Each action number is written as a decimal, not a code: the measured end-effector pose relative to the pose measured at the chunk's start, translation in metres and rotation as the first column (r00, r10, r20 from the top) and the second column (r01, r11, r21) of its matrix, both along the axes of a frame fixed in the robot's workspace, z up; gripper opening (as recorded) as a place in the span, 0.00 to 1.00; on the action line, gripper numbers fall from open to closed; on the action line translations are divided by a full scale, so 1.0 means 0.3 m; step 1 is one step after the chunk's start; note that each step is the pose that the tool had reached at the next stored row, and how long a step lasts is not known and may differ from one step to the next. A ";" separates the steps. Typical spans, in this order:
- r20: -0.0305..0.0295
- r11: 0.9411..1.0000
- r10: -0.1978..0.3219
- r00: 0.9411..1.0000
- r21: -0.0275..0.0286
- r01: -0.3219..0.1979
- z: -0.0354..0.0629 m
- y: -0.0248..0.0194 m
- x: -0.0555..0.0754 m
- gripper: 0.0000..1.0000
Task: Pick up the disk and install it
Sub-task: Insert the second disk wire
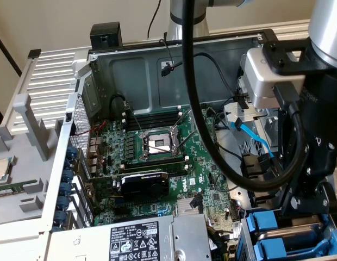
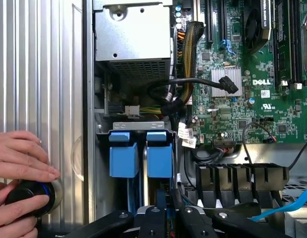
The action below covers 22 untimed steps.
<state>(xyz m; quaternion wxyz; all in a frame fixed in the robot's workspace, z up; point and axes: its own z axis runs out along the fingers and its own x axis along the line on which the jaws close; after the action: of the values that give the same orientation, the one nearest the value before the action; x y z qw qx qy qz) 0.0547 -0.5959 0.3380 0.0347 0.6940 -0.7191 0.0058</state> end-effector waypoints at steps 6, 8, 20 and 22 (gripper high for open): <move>0.000 1.000 0.000 1.000 0.000 0.000 -0.001 0.000 0.000 0.16; 0.000 1.000 0.000 1.000 0.001 0.000 -0.002 0.000 0.000 0.18; 0.000 1.000 0.000 1.000 -0.001 0.000 0.033 0.004 0.000 0.25; 0.000 1.000 0.000 1.000 -0.001 0.000 0.043 0.004 0.000 0.25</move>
<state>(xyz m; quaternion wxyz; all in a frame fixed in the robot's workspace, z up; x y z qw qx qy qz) 0.0548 -0.5946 0.3510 0.0351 0.6940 -0.7191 0.0062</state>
